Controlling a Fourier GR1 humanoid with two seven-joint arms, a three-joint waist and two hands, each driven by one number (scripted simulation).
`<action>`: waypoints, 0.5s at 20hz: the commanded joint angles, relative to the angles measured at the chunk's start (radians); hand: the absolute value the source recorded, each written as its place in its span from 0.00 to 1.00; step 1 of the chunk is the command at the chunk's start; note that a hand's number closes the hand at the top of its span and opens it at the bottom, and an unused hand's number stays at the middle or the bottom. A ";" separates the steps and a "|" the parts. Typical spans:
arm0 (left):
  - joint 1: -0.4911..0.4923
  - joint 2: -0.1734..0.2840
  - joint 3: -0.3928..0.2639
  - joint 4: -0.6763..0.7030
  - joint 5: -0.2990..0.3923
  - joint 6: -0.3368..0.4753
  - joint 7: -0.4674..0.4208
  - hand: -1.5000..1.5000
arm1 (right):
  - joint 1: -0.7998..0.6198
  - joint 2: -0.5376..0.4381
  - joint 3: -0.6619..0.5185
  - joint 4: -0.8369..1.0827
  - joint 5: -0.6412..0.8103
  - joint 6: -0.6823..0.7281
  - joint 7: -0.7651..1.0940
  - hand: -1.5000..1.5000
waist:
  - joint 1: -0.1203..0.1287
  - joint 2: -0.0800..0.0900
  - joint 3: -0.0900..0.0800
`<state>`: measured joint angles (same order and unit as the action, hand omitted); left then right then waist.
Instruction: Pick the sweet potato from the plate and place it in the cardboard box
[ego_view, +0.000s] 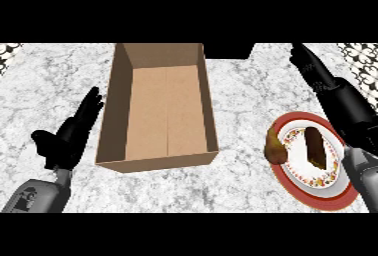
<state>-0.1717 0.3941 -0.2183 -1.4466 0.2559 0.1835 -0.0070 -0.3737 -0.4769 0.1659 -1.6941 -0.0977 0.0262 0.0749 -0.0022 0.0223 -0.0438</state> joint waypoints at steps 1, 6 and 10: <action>0.024 -0.010 0.012 0.022 -0.013 0.011 -0.018 0.50 | -0.001 -0.025 -0.036 0.076 0.037 0.005 -0.037 0.00 | 0.008 -0.019 0.044; 0.069 0.116 0.047 0.017 -0.139 0.089 -0.008 0.50 | -0.057 0.007 -0.108 0.323 0.203 -0.185 -0.162 0.00 | 0.050 -0.010 0.047; 0.085 0.073 0.029 0.036 -0.112 0.087 0.021 0.50 | 0.072 -0.053 -0.160 0.366 0.454 -0.494 -0.014 0.00 | -0.001 -0.013 0.047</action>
<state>-0.1040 0.4592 -0.1956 -1.4232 0.1565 0.2540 -0.0010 -0.3581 -0.5685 0.0767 -1.4105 0.2436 -0.2376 0.0495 0.0070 0.0117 -0.0076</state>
